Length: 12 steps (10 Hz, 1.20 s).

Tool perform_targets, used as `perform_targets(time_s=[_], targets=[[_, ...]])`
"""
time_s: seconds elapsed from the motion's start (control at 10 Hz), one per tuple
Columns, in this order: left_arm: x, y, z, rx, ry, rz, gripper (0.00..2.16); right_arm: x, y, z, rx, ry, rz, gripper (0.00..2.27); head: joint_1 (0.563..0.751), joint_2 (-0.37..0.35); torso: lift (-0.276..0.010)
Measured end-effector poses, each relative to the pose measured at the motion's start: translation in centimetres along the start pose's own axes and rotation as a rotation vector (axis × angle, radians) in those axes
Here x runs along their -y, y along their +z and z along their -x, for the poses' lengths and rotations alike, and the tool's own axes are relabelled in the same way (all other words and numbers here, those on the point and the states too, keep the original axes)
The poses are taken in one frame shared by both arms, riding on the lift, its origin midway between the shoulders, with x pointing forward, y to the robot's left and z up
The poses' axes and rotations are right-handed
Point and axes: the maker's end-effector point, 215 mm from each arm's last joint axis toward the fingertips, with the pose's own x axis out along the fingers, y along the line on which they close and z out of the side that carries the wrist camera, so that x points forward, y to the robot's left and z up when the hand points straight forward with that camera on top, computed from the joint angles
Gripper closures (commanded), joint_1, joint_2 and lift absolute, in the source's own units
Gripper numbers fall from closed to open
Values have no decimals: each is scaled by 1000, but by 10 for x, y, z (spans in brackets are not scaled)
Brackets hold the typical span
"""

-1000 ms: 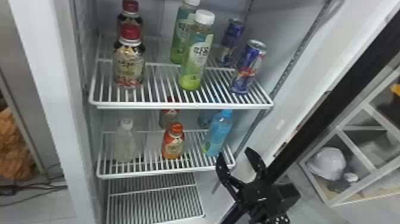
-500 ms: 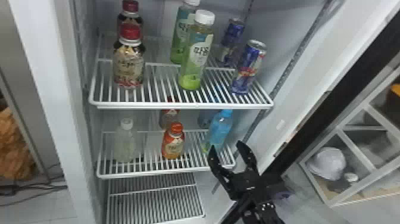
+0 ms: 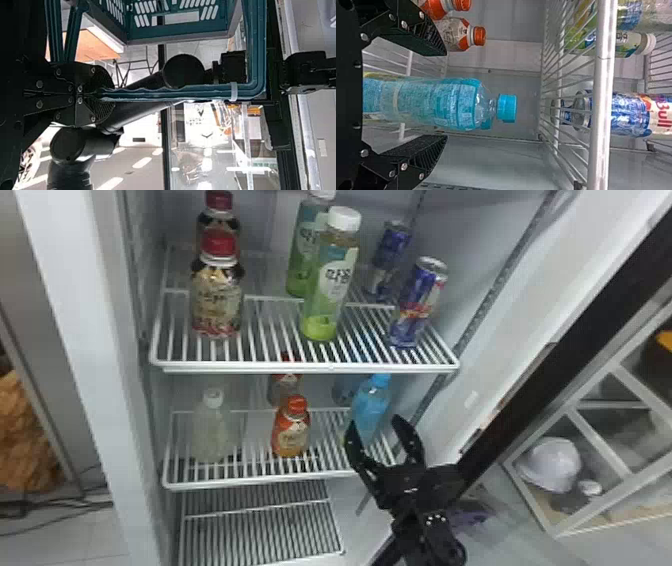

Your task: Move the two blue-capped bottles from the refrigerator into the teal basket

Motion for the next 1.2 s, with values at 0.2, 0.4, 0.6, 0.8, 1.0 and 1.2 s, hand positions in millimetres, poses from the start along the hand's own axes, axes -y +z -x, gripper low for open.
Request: perform_targets(time_s=[0.2,0.4,0.6,0.8,1.0,1.2], targets=[[2,-1,-1,-3,-9,4,1193,3,0,-6,8,-13,10,292,695,-350,-136],[2,-2,-1,-6,-9,5,1193,6,-4,-13,4,-18,18,292,695,-350,-136],[2,-2,-1,-7,-12,7,1193,6,-5,-25,6,-17,22,292,695,-350,-136],[2,-4,-1,-12,-13,8,1193,8,-5,-36,10,-18,20,292,695,-350,-136],[2,-5,-1,-15,-12,9,1193,12,-4,-46,13,-25,17,298,695,-350,-136],[2,-5,-2,-15,-13,11,1193,12,-4,-58,15,-23,9,383,695,-350,-136]])
